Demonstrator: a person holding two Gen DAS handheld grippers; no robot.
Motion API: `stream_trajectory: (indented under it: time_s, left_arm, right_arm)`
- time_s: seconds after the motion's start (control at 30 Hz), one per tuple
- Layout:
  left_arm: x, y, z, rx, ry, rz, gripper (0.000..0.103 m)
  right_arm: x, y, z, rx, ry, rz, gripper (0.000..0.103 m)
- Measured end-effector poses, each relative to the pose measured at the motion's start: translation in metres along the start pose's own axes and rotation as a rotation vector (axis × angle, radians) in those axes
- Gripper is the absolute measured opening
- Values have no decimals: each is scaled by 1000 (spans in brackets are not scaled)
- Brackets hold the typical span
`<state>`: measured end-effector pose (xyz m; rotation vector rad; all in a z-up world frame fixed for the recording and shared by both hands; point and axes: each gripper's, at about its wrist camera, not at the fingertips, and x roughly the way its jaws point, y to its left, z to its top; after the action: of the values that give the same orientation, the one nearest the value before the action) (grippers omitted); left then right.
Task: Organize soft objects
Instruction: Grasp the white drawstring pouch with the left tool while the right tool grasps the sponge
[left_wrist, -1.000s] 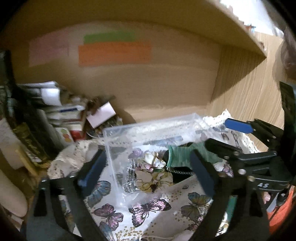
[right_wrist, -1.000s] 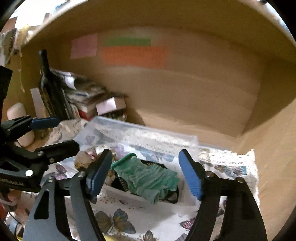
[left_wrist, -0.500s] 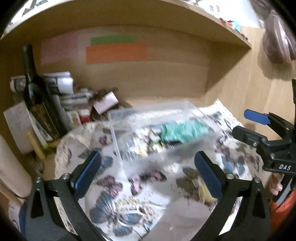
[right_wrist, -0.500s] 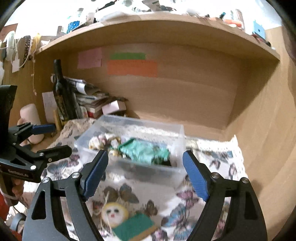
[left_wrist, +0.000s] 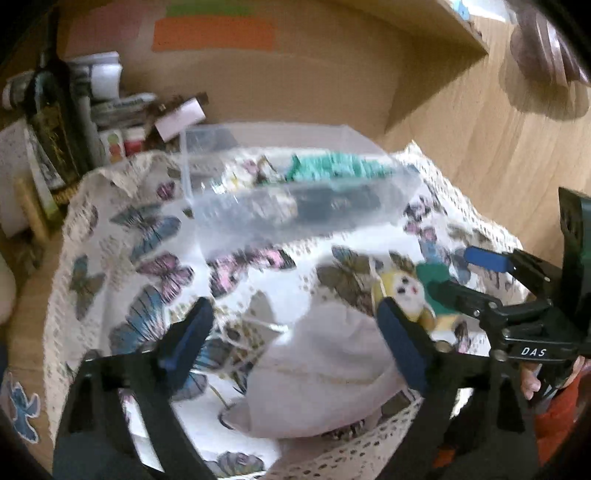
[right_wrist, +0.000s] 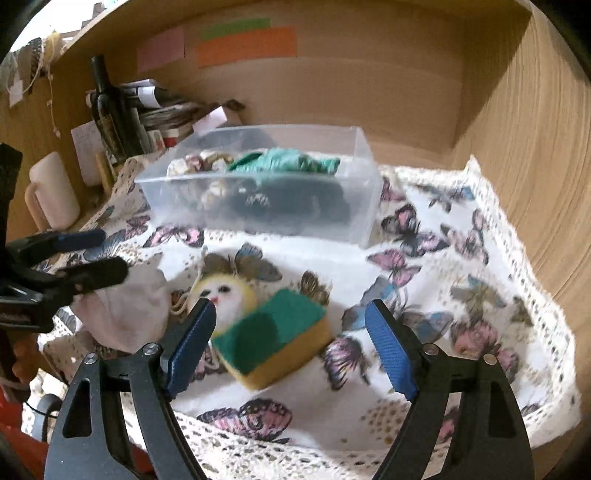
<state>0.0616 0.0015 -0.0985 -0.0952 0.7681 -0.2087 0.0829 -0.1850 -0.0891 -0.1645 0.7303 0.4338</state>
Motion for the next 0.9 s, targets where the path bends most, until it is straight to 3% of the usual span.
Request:
stream_trajectory:
  time_s: [0.1, 0.27, 0.43, 0.6, 0.83, 0.9]
  left_arm:
    - [10, -3, -7, -1, 35, -16, 82]
    - [20, -4, -13, 4, 72, -53, 68]
    - [19, -7, -13, 3, 74, -106, 38]
    - [14, -13, -13, 40, 58, -91, 24]
    - [1, -3, -3, 5, 10, -56, 18]
    - [-5, 2, 1, -7, -14, -45, 18]
  right_arm:
    - [5, 1, -6, 17, 20, 20, 81]
    - [13, 3, -13, 16, 49, 27, 81]
    - [18, -5, -14, 66, 52, 78, 79]
    - [18, -6, -14, 79, 53, 136, 55]
    - [13, -7, -16, 86, 42, 121, 50]
    - [10, -8, -16, 87, 36, 110, 34]
